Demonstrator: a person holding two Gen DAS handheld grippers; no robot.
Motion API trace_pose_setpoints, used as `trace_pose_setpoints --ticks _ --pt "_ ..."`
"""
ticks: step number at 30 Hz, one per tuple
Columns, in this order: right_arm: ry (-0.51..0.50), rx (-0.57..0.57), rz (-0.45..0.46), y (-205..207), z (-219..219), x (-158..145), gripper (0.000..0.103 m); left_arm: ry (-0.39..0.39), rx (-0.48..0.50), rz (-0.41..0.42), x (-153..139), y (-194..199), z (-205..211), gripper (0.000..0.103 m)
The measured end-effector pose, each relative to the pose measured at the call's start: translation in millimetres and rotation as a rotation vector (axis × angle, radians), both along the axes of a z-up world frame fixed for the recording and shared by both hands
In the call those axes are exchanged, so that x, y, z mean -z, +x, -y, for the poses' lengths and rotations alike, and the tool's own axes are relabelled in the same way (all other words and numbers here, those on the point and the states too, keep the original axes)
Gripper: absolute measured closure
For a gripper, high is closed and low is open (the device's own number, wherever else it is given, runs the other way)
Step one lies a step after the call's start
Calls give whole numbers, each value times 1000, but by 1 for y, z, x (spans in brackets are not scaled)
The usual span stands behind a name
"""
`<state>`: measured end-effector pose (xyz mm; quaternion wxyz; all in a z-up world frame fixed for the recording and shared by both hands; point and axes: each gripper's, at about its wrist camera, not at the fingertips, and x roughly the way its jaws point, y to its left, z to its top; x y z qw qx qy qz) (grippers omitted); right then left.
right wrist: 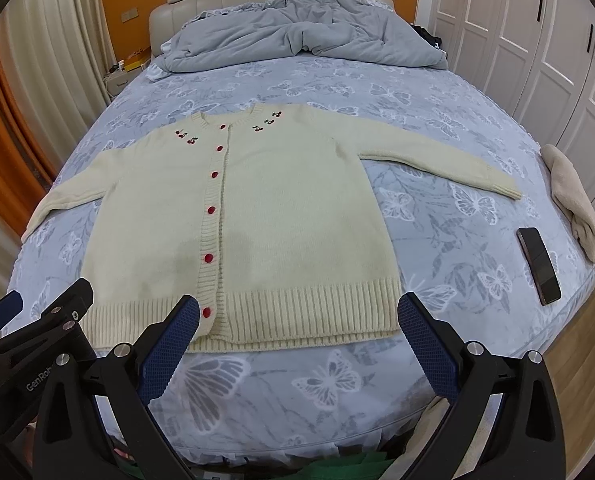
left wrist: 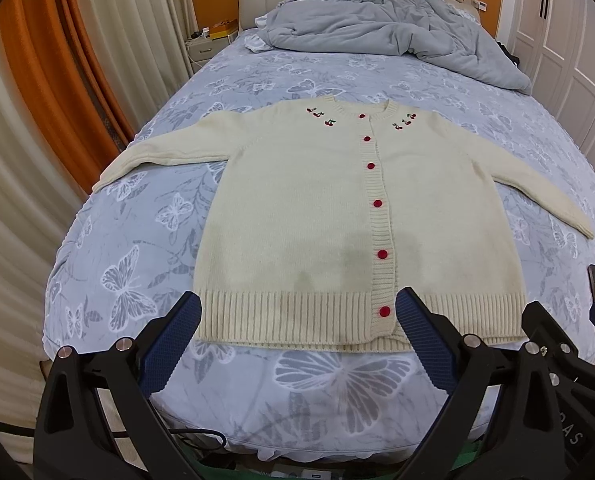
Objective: Fold small clothes
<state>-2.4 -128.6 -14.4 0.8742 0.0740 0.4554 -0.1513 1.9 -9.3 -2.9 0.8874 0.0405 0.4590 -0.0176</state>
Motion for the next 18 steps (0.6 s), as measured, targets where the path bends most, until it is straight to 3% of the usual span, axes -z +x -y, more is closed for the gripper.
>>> trace_pose_setpoints --ticks 18 --pt "-10 0 5 1 -3 1 5 6 4 3 -1 5 -3 8"
